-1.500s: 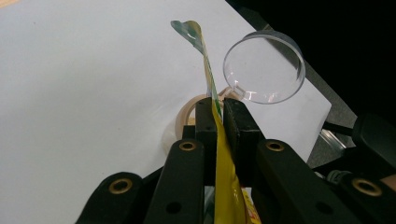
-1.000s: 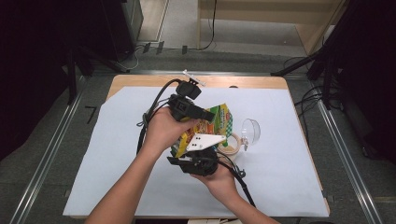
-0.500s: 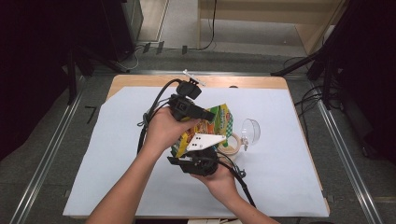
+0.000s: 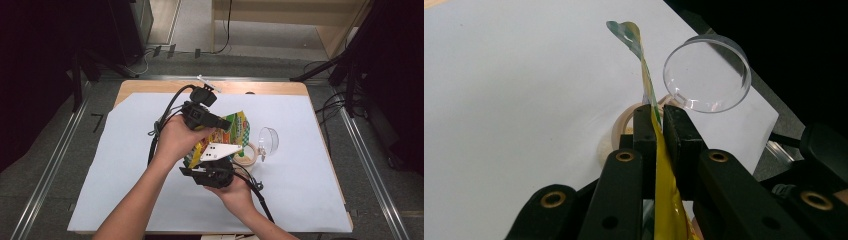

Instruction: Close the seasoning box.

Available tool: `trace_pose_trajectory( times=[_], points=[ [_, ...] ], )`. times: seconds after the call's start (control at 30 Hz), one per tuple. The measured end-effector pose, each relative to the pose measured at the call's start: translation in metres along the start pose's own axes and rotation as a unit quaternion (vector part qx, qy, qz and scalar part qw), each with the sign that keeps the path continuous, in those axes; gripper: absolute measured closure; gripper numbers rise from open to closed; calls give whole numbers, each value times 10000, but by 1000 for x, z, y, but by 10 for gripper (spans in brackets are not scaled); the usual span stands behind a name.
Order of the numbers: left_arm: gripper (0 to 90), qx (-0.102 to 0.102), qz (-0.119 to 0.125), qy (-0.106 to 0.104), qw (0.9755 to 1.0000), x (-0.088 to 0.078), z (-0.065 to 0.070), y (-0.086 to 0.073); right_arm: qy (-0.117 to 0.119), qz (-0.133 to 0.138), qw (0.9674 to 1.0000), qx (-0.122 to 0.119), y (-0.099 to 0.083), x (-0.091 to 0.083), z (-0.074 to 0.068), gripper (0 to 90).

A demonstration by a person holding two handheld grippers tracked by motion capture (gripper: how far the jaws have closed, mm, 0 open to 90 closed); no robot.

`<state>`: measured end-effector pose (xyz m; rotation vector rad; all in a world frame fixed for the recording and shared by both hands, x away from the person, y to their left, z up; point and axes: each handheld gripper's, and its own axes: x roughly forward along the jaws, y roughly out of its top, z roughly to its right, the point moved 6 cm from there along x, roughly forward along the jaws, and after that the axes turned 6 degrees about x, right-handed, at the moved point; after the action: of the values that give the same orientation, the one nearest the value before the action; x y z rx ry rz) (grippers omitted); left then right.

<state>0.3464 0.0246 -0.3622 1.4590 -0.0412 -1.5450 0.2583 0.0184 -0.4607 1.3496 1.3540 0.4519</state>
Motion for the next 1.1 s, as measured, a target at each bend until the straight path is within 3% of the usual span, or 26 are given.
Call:
trace_pose_trajectory(
  times=[1.1],
  points=[
    [847,-30,-31,-3,10000,0,-2,2,61,13,9999,86,4,-4,-4,753]
  ],
)
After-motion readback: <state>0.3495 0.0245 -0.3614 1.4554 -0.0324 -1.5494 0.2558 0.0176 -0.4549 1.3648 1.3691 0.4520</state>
